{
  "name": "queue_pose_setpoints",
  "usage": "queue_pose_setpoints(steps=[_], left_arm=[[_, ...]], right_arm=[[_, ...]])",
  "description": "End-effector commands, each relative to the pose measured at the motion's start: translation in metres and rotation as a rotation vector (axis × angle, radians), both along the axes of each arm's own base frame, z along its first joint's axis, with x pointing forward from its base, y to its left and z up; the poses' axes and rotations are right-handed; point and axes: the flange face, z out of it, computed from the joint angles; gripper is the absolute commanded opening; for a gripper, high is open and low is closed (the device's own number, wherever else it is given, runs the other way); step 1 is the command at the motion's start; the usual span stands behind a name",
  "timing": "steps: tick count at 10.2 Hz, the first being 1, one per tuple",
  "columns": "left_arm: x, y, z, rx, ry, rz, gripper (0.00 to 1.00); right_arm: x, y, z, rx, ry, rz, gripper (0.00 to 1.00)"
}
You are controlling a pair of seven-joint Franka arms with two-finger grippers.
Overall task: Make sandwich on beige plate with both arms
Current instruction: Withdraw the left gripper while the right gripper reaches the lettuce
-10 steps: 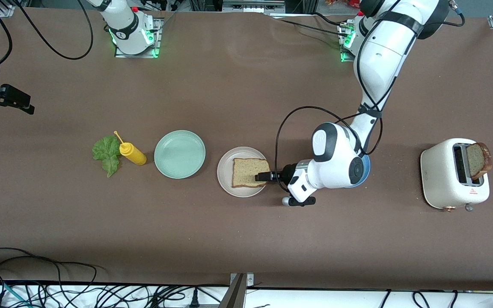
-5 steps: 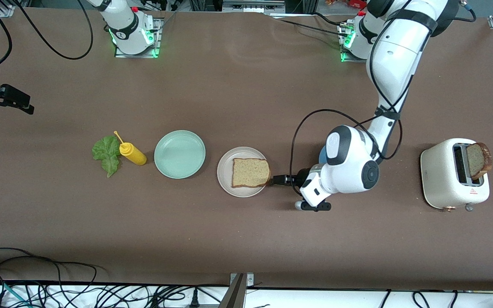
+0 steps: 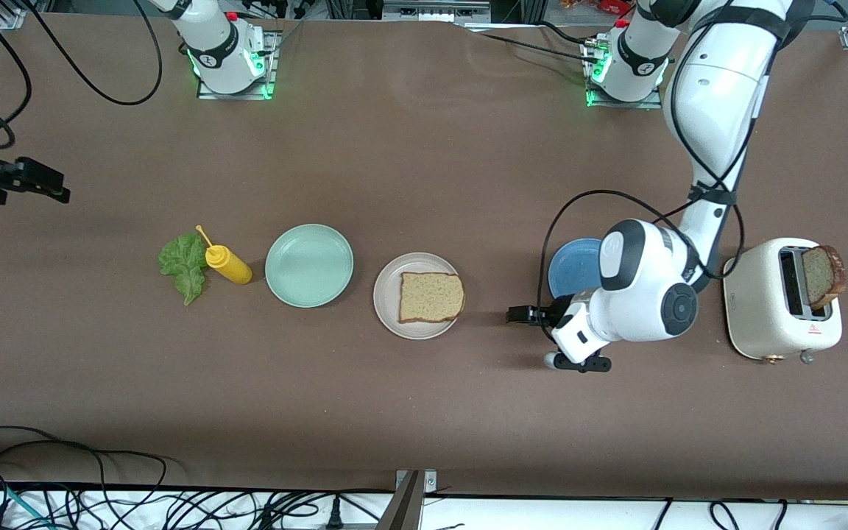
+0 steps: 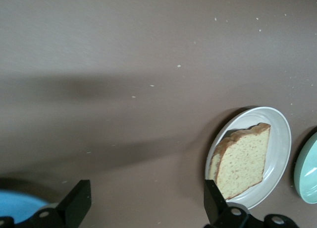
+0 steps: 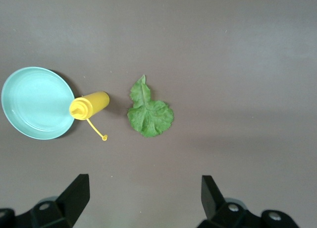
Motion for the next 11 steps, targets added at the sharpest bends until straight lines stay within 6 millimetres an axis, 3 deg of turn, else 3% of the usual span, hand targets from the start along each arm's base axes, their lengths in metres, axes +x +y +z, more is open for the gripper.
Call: queue_pose_setpoints(steps=[1, 3, 6, 8, 11], left_arm=[[0.002, 0.036, 0.040, 0.121, -0.024, -0.020, 1.00], [0.002, 0.057, 0.062, 0.230, -0.044, -0.058, 1.00], [0.007, 0.103, 0.094, 0.345, -0.084, -0.064, 1.00], [0.008, 0.137, 0.112, 0.356, -0.080, -0.027, 1.00], [0.009, 0.163, 0.130, 0.377, -0.092, 0.005, 1.00]], right_arm=[[0.020, -0.001, -0.047, -0.007, 0.058, -0.006, 1.00], [0.024, -0.001, -0.081, -0.019, 0.062, -0.002, 1.00], [0.011, -0.001, -0.168, -0.012, 0.027, -0.005, 1.00], [0.013, -0.001, -0.233, -0.019, 0.054, -0.002, 1.00], [0.018, 0.002, -0.306, -0.028, 0.091, 0.004, 1.00]])
